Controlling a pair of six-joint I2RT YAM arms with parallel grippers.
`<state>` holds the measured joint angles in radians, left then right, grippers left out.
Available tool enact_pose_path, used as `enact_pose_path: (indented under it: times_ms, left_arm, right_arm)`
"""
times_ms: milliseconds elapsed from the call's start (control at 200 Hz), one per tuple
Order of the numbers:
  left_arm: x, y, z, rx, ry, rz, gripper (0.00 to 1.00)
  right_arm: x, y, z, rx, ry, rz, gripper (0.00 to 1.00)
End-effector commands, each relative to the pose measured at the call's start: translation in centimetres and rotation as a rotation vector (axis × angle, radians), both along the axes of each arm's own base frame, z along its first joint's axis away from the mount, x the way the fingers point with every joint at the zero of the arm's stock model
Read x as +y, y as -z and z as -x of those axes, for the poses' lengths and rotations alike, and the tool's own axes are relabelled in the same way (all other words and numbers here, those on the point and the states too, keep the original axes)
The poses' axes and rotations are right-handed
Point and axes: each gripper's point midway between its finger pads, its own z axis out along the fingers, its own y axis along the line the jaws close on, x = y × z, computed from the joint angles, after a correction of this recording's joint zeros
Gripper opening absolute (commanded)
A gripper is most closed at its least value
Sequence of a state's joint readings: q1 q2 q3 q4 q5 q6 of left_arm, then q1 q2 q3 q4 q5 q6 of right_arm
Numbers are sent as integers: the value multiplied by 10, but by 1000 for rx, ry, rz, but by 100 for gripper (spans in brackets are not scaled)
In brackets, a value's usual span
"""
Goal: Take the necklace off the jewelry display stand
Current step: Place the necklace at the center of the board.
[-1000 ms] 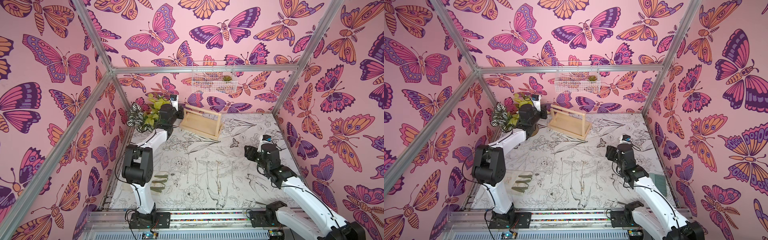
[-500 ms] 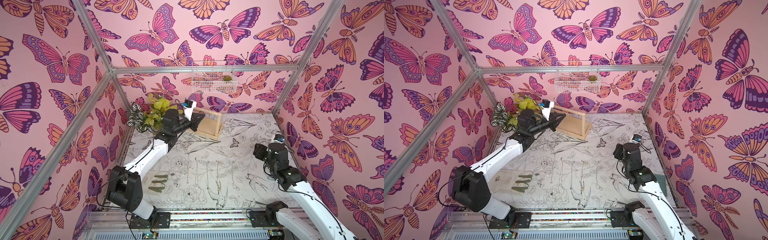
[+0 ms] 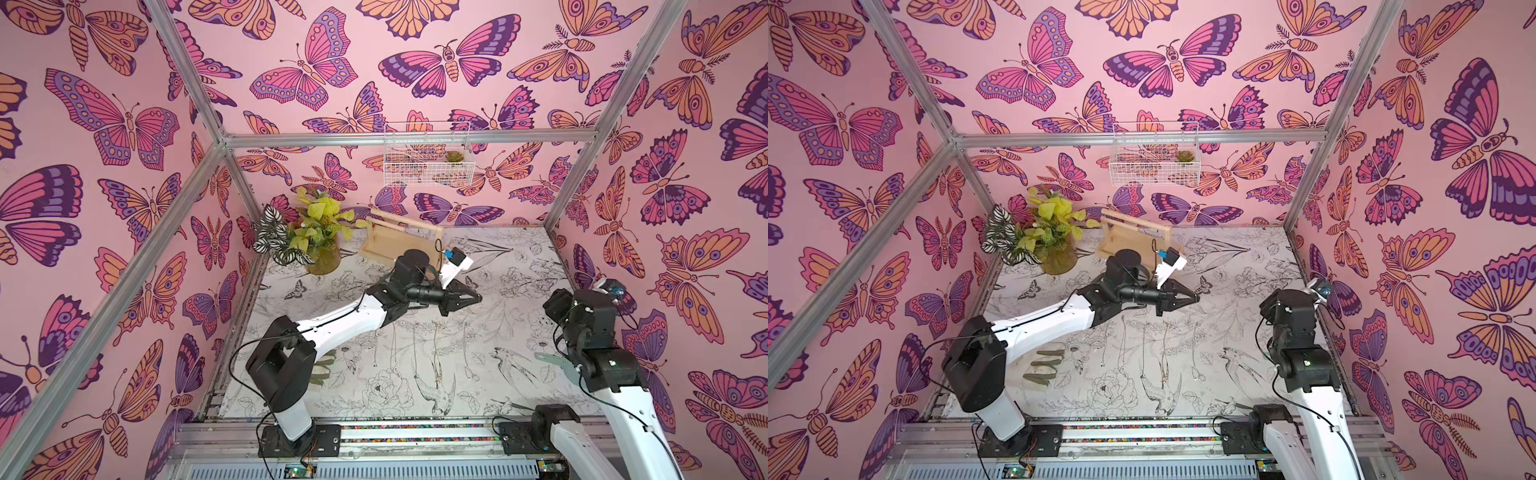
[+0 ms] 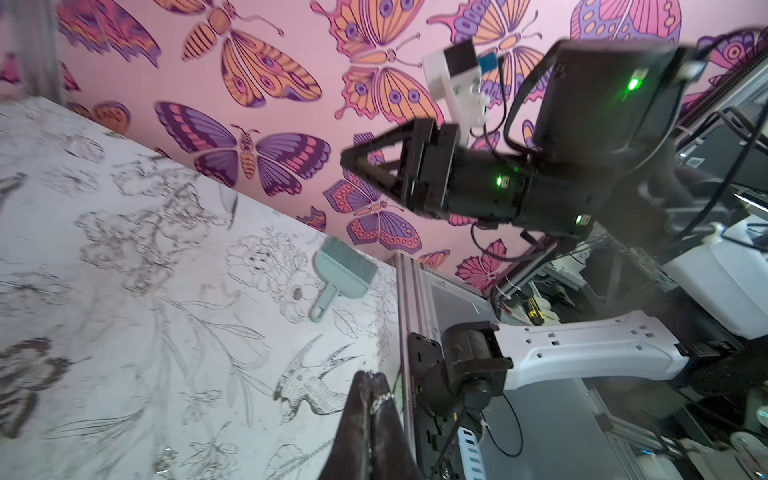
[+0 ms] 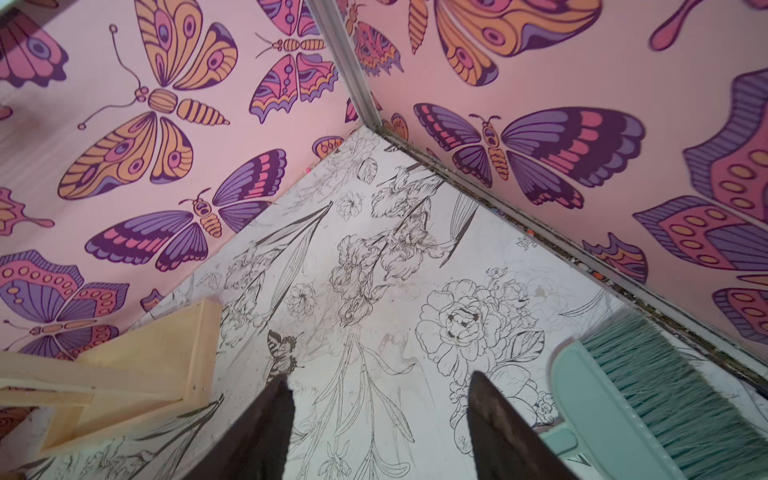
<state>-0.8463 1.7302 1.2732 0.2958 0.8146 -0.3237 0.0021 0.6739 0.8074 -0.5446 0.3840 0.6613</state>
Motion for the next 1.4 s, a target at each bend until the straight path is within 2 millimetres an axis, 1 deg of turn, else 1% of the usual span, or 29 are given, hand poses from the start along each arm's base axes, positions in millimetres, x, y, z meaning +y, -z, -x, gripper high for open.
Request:
enact_pose_path:
  times_ms: [0, 95, 185, 330, 415, 621, 886, 1016, 1126, 1276, 1397]
  left_arm:
    - [-15, -3, 17, 9, 43, 6, 0]
    - [-26, 4, 28, 11, 65, -3, 0]
    - [-37, 8, 44, 16, 100, -7, 0]
    - [-55, 15, 71, 26, 171, -17, 0]
    - [-61, 21, 82, 30, 193, -25, 0]
    - [-70, 40, 88, 61, 219, -50, 0]
    - [-87, 49, 104, 82, 264, -61, 0]
    - [-92, 56, 104, 97, 269, -69, 0]
    - [-96, 67, 96, 95, 253, -81, 0]
    - [-97, 82, 72, 114, 223, -98, 0]
    - [-98, 105, 49, 144, 208, -120, 0]
  right_arm:
    - [-9, -12, 9, -8, 43, -18, 69]
    - [-12, -19, 12, -18, 55, -12, 69]
    - [-12, -23, 13, -24, 57, -8, 69]
    - [-12, -18, 15, -18, 58, -13, 68]
    - [-12, -15, 15, -14, 57, -14, 68]
    - [-13, -12, 17, -5, 57, 2, 68]
    - [-16, -10, 16, 3, 62, 32, 68]
    - [-16, -9, 13, 2, 59, 35, 68]
    - [-15, -3, 10, 13, 50, 30, 68]
    - [-13, 5, 6, 25, 39, 24, 68]
    - [-12, 8, 3, 31, 32, 28, 68]
